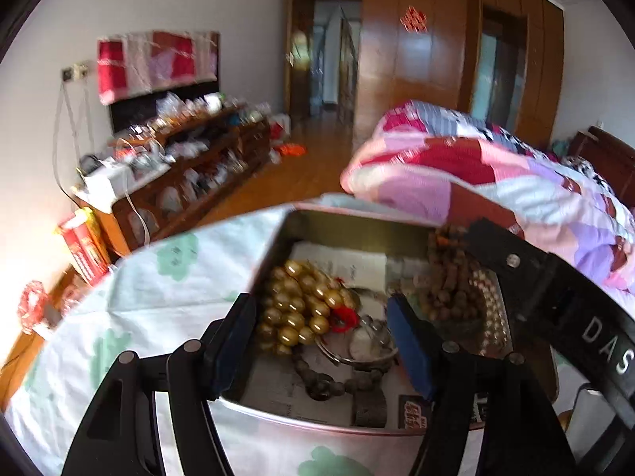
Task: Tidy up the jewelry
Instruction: 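Carry the silver ring and gold beads into the tin and open both tools, then withdraw both tools from the tin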
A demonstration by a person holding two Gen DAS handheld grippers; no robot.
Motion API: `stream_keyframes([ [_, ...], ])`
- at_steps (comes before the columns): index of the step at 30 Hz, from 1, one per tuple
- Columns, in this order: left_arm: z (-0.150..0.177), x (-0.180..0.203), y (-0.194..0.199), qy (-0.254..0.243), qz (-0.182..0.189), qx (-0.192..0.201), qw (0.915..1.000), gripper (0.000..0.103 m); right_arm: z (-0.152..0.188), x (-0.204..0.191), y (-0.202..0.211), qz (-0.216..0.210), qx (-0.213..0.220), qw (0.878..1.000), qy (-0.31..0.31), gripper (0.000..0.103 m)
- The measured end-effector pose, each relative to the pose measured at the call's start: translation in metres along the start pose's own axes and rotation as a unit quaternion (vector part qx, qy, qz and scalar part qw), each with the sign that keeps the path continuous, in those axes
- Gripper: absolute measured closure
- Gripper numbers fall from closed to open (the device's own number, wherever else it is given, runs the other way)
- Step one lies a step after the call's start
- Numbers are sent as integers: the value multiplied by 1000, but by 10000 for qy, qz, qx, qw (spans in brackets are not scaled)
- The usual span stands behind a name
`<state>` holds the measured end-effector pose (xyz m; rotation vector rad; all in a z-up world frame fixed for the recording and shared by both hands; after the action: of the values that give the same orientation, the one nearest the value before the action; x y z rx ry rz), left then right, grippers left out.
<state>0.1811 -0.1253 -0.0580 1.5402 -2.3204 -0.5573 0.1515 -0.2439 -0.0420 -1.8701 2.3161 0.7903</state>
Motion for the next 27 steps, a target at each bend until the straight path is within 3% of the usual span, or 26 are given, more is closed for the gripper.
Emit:
stream_keyframes([
  [3, 0, -7, 5, -111, -284, 124, 9995, 33, -3, 7, 6, 81, 99, 9999, -69, 13],
  [5, 1, -10, 8, -148, -419, 188, 9988, 33, -2, 9, 8, 132, 98, 9999, -43, 12],
  [18, 4, -25, 37, -69, -727, 577, 9957, 33, 11, 6, 31, 223, 117, 9991, 345, 12],
  [27, 12, -36, 63, -16, -1004, 724, 9923, 33, 11, -5, 64, 365, 571, 9927, 1000, 4],
])
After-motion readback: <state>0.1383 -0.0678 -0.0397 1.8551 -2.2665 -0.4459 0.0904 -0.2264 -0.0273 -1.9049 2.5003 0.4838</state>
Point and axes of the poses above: each gripper's, at about its wrist camera, not at the fingertips, and y roughly against the way its jaws point, x to its right, z to its underside, the point moved 10 cm from there along -y, roughly the way its jaws point, and after that the axes turned 8 degrees about x, right-handed, at the moved point
